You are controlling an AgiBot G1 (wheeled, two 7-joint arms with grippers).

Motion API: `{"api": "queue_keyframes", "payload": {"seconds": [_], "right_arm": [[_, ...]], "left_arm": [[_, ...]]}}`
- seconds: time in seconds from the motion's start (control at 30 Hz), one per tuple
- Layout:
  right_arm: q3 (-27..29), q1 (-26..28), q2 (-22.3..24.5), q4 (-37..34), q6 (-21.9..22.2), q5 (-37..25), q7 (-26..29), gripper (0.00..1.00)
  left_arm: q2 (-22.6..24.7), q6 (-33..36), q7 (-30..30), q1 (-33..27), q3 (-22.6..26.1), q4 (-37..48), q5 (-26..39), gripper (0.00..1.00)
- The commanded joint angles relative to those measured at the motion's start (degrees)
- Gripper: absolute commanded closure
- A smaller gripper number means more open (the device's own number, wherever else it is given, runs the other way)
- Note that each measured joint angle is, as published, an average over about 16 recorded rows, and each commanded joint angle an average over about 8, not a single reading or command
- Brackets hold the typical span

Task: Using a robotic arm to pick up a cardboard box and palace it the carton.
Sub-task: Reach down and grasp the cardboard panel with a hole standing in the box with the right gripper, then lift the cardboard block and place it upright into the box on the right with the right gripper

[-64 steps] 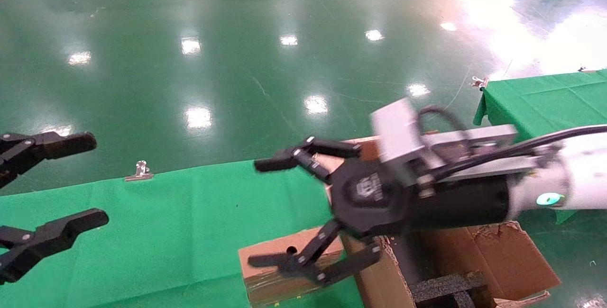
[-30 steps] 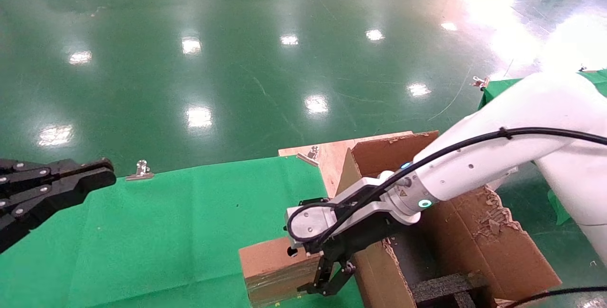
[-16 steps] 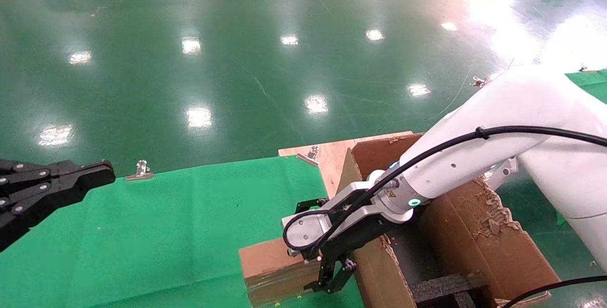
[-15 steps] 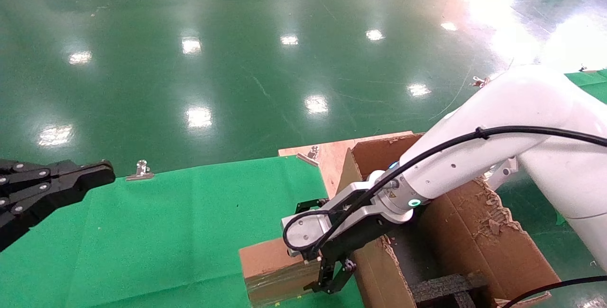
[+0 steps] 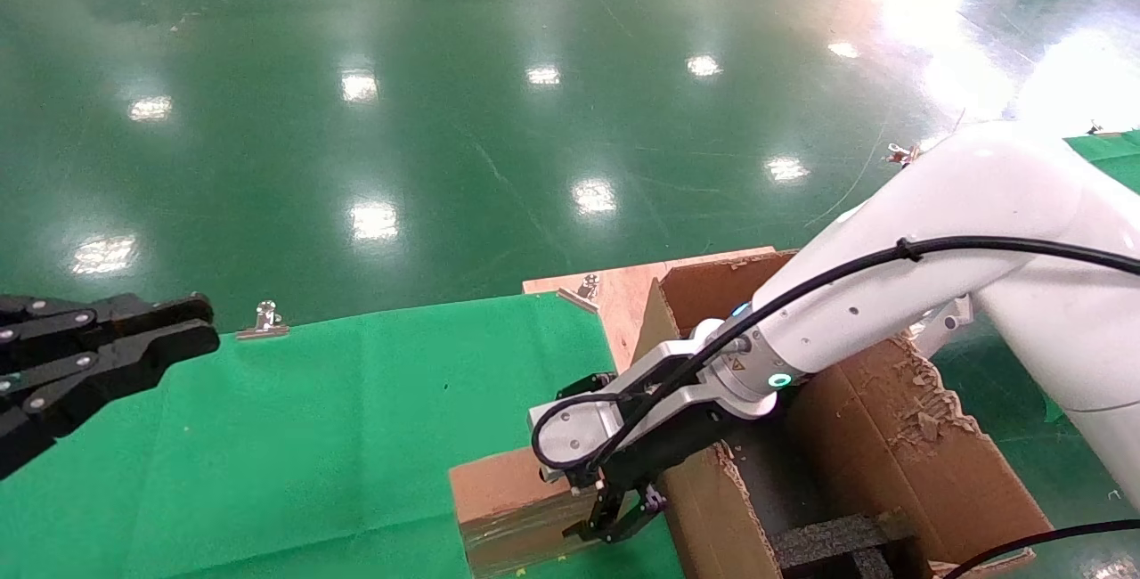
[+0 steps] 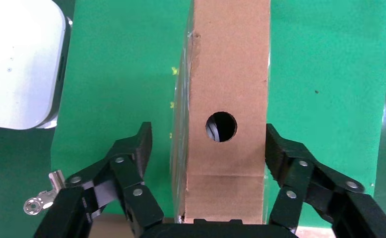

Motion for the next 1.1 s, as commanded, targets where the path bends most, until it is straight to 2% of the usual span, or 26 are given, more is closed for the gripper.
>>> {"api": "queue_keyframes", "payload": {"seconds": [0.03, 0.73, 0.9, 1.1], "right_arm": [[0.06, -0.04, 0.02, 0.02, 0.00, 0.00, -0.01, 1.00], [0.32, 0.56, 0.16, -1.19, -0.18, 0.86, -0.62, 1.00], [0.67, 3.71, 0.63, -4.51, -1.36, 3.81, -3.04, 1.00], [-1.29, 10.60, 1.49, -10.98, -2.59, 9.52, -7.52, 1.00]], "left_arm": [[0.00, 0.00, 0.00, 0.00, 0.00, 0.00, 0.00, 0.00], [0.00, 0.00, 0.00, 0.00, 0.00, 0.00, 0.00, 0.00], [0.00, 0.00, 0.00, 0.00, 0.00, 0.00, 0.00, 0.00], [0.00, 0.00, 0.00, 0.00, 0.00, 0.00, 0.00, 0.00]]}}
